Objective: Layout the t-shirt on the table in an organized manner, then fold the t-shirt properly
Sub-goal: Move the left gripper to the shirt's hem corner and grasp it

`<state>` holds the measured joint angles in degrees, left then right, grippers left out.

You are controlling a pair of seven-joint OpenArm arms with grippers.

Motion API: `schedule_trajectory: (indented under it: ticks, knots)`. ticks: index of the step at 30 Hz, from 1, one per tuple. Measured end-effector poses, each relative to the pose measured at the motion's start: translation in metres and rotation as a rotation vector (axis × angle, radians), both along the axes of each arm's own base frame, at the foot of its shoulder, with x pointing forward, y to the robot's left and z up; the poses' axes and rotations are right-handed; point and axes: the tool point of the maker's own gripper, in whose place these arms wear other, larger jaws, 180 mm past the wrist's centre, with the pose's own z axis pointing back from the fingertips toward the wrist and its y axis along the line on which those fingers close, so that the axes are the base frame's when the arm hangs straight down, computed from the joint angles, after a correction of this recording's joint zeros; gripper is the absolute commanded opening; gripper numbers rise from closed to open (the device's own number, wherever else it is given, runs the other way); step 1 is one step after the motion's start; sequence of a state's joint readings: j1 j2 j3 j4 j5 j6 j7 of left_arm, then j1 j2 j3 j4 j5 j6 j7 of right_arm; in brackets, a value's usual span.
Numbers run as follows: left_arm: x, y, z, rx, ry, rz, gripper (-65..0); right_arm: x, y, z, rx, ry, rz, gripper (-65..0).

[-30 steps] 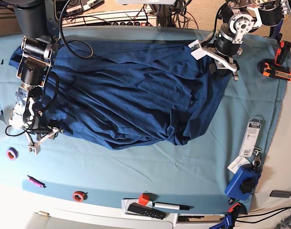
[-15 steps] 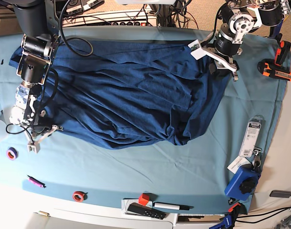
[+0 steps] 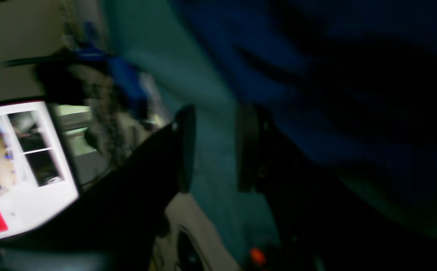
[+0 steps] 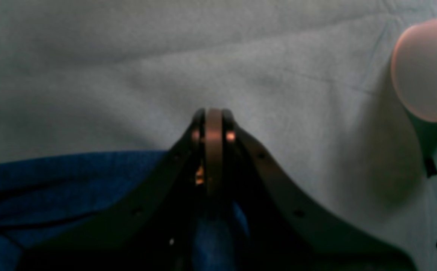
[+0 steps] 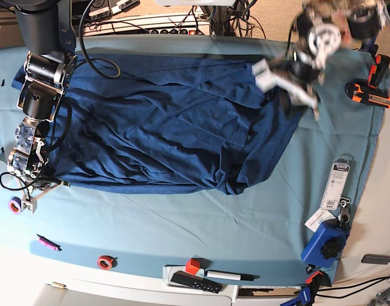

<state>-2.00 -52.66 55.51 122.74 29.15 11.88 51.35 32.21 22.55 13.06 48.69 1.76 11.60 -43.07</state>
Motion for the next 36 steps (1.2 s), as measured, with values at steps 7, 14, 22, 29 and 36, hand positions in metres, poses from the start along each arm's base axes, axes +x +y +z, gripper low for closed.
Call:
schedule_trajectory:
  ticks: [7,14,22,29,36]
  knots:
    - [0.076,-0.019,0.044,-0.35,0.036,0.068,-47.2,-0.002,0.0,-0.002,0.003,0.013,-0.002,-65.0]
    - [0.121,-0.042,-0.009,-0.799,0.385,0.19,-46.4,-0.003,0.001,-0.003,0.005,0.016,-0.003,-65.0]
    - [0.142,-0.058,-0.056,-1.075,0.777,0.303,-31.1,-0.007,0.015,-0.019,0.025,0.028,0.013,-65.0]
    - [0.146,-0.063,-0.049,-1.131,0.8,0.292,-31.2,-0.005,0.018,-0.019,0.031,0.022,0.017,-65.0]
    - [0.148,-0.071,-0.032,-1.15,0.814,0.249,-31.5,-0.004,0.018,-0.019,0.03,0.02,0.017,-65.0]
